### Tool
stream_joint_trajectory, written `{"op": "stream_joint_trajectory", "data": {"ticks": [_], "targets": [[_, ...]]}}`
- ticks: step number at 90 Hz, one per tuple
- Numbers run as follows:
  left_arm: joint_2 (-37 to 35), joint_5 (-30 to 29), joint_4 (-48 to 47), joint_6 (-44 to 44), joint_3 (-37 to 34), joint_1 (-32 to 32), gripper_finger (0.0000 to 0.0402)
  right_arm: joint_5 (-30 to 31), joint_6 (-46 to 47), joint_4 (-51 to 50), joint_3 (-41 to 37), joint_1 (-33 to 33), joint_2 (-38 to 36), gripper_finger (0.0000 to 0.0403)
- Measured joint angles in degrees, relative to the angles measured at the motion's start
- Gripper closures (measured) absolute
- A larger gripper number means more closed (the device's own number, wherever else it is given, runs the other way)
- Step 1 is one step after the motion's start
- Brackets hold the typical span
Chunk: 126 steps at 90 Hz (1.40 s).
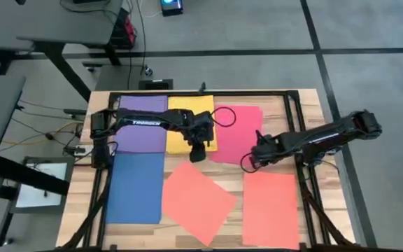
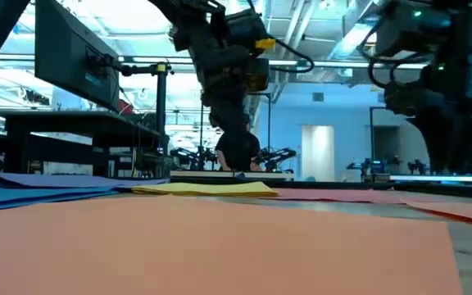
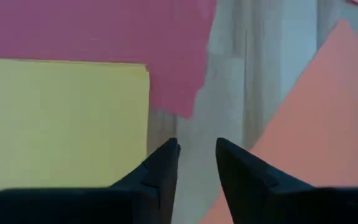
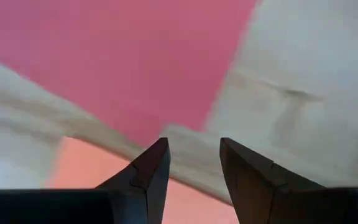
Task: Organize paper
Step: Stack the red paper on top of the red paper
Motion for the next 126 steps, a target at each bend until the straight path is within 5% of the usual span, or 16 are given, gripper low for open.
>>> {"op": "stream_joint_trajectory", "data": {"ticks": [14,28,126], "targets": [[1.8,0.0,0.9,-1.1,-0.1,-0.2,0.0356,0.0,0.9,14.0,-5.4,0.0,-1.9,0.0270],[3.7,1.7,2.7,-1.5,0.0,-1.5,0.0397,0.0,0.0,16.0,-6.1,0.2,-0.8,0.0270],[12.0,-3.3,9.8,3.2,0.0,-3.5,0.0401,3.9,12.4,15.9,-8.3,3.7,3.2,0.0270]]}}
